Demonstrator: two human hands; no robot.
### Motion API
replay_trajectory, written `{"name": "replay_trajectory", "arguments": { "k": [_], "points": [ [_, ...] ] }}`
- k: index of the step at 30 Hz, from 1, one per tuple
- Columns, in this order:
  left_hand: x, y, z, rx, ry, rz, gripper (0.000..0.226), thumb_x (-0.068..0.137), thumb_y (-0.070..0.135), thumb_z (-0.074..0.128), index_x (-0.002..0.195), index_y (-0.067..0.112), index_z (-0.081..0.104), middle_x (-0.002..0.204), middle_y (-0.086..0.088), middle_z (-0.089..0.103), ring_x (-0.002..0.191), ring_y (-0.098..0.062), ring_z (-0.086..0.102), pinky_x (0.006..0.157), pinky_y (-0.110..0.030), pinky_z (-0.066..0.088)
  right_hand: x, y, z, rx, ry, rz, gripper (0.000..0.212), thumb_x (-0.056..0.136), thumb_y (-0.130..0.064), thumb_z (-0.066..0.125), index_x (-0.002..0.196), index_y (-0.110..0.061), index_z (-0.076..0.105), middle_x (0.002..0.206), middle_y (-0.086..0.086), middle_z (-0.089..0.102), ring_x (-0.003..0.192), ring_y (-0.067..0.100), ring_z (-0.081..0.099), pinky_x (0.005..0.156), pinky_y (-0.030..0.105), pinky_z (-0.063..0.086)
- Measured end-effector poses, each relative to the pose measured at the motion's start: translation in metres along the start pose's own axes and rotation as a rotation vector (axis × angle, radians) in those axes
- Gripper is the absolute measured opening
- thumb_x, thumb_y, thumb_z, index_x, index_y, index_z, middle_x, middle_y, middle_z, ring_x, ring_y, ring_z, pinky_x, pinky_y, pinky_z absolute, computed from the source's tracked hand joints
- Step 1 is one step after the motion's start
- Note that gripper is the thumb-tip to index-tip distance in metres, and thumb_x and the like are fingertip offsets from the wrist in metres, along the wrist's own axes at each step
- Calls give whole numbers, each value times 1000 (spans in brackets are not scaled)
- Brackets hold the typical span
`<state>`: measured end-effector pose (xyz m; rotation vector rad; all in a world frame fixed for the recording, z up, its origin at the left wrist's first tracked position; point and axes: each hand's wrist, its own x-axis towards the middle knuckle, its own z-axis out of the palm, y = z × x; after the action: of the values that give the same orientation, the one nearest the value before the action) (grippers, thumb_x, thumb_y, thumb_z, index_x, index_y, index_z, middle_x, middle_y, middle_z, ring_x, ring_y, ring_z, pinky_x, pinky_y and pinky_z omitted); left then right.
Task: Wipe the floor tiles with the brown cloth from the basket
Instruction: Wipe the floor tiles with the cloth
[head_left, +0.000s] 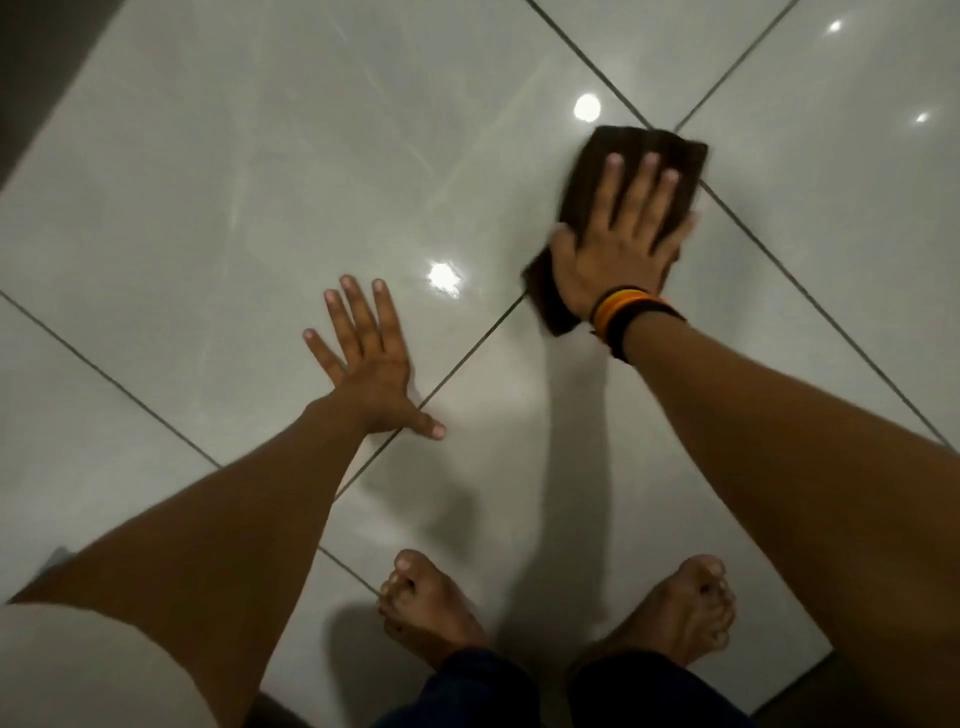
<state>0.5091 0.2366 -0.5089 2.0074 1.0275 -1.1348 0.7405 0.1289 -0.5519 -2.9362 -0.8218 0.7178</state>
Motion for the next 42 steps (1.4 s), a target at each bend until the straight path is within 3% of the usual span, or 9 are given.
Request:
{"name": "replay_trajectory", "arguments": {
  "k": [7, 11, 16, 19, 23, 27, 32, 36, 42],
  "points": [
    [2, 2, 0, 37, 16, -36, 187, 42, 70, 94, 143, 11, -52, 149, -25, -58, 139, -46, -52, 111, -73, -24, -91, -2, 42, -240, -93, -687, 78, 100, -62, 41, 165, -25, 17, 174, 13, 13, 161, 35, 10, 125, 70, 11],
    [4, 1, -3, 34, 0, -58, 189, 41, 69, 95, 138, 12, -57, 142, -24, -64, 136, -45, -55, 105, -70, -30, -83, 61, 23, -277, -126, -524, 74, 100, -62, 31, 165, -29, 17, 174, 9, 13, 161, 32, 10, 123, 72, 7],
    [5, -5, 0, 30, 13, -13, 189, 37, 75, 92, 141, 13, -54, 147, -23, -59, 141, -47, -50, 96, -65, -37, -18, -20, 19, -73, -19, -204, 81, 100, -65, 24, 166, -23, 5, 174, 16, -1, 161, 38, -4, 123, 73, -2],
    [4, -6, 1, 52, 20, -23, 187, 41, 75, 90, 144, 10, -50, 149, -25, -57, 141, -48, -50, 102, -69, -32, -18, -64, 31, -161, -2, -409, 78, 100, -62, 27, 165, -22, 10, 174, 16, 6, 161, 39, 3, 122, 73, -1],
    [-1, -2, -1, 26, 27, -10, 184, 46, 68, 94, 147, 8, -47, 151, -26, -55, 141, -48, -49, 109, -74, -24, -68, 2, 28, -342, -119, -807, 74, 102, -59, 35, 165, -28, 10, 174, 12, 13, 161, 35, 9, 124, 71, 9],
    [1, -6, 1, 24, 43, 2, 184, 47, 65, 95, 147, 8, -47, 151, -27, -55, 141, -48, -49, 111, -76, -22, -53, 79, 5, -317, -128, -450, 76, 100, -59, 29, 164, -28, 2, 175, 10, 4, 162, 34, 4, 123, 68, 1],
    [4, -7, 7, 65, 67, 7, 185, 45, 69, 94, 146, 7, -49, 151, -28, -54, 141, -50, -48, 108, -77, -22, -41, 16, 14, -160, -79, -208, 79, 100, -52, 32, 166, -20, 2, 174, 18, -3, 160, 39, -4, 123, 71, 3],
    [1, 0, 0, 102, 28, -60, 179, 55, 59, 95, 145, 8, -50, 150, -25, -57, 141, -48, -49, 115, -76, -17, -145, 38, 32, -264, -300, -562, 87, 93, -23, 50, 165, -27, 2, 174, 12, -5, 161, 37, -5, 125, 68, 9],
    [-45, -20, -13, 103, 169, 95, 115, 92, 39, 72, 165, 16, -14, 175, -12, -13, 162, -29, -11, 129, -57, -5, -216, 86, 7, -284, -755, -349, 83, 100, 5, 42, 165, -31, 4, 175, 6, -8, 162, 32, 0, 129, 51, 18]
  ]
}}
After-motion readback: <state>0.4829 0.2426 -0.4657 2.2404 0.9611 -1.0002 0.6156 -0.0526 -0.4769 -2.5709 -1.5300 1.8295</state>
